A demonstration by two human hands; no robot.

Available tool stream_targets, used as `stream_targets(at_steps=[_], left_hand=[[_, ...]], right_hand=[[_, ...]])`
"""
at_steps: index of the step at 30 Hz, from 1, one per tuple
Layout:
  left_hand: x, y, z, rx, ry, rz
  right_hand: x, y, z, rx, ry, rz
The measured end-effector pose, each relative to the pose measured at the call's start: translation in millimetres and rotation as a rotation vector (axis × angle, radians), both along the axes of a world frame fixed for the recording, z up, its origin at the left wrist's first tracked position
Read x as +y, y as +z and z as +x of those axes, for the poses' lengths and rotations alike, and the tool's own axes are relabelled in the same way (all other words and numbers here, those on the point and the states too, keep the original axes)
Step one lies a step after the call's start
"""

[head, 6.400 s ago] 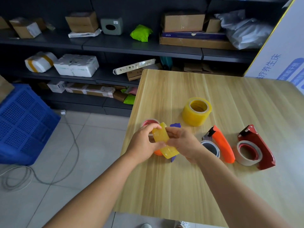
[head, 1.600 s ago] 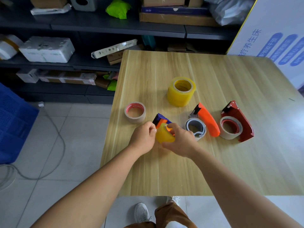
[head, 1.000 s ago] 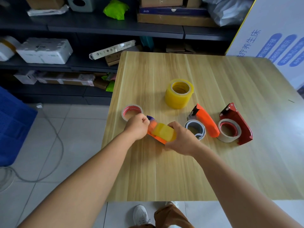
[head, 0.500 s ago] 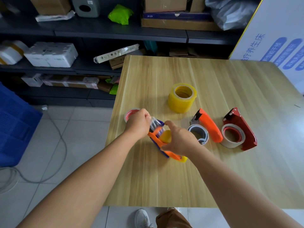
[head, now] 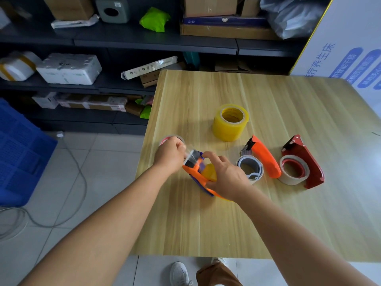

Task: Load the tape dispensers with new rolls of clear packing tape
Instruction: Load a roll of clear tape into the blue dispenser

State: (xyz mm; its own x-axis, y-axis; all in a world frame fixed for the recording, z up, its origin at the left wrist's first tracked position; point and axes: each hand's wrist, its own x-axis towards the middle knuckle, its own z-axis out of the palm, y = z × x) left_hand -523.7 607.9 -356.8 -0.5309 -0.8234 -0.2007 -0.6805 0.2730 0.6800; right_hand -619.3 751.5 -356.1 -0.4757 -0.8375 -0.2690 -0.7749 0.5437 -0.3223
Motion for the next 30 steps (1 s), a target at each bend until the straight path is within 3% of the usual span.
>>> stream_targets(at_steps=[5, 23, 30], left_hand=[[1.5, -0.6, 4.6, 0.071, 0.017, 0.021], [5.7, 2.5, -2.0, -0.008, -0.005, -0.172], [10.5, 5.9, -1.6, -0.005, -0.032, -0.181]], right_hand=[[2.7, -1.0, 3.1, 0.020, 0.011, -0.016], [3.2, 0.4, 4.4, 0.079, 0.050, 0.063], [-0.9, -2.3, 5.5, 0.228, -0.005, -0.018]])
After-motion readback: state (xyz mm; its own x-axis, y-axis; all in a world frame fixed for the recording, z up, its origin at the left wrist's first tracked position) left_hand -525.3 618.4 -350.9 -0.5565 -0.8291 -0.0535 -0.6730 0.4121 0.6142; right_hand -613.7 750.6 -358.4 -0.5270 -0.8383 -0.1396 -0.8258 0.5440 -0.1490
